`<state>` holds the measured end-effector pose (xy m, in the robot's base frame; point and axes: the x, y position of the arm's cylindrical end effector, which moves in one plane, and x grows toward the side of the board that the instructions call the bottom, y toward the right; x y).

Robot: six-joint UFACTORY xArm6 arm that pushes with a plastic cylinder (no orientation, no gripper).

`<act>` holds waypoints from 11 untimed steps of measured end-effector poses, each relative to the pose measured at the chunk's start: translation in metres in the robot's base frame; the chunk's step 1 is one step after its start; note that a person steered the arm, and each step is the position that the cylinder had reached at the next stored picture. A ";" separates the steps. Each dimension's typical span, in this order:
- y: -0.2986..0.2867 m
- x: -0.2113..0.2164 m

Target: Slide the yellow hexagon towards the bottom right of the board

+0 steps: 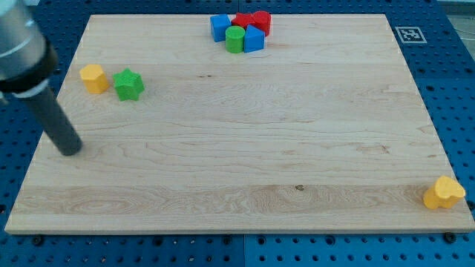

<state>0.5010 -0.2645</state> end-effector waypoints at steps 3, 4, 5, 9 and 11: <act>-0.040 -0.085; -0.038 -0.120; -0.035 -0.152; -0.006 -0.149; 0.004 -0.173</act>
<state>0.3282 -0.2602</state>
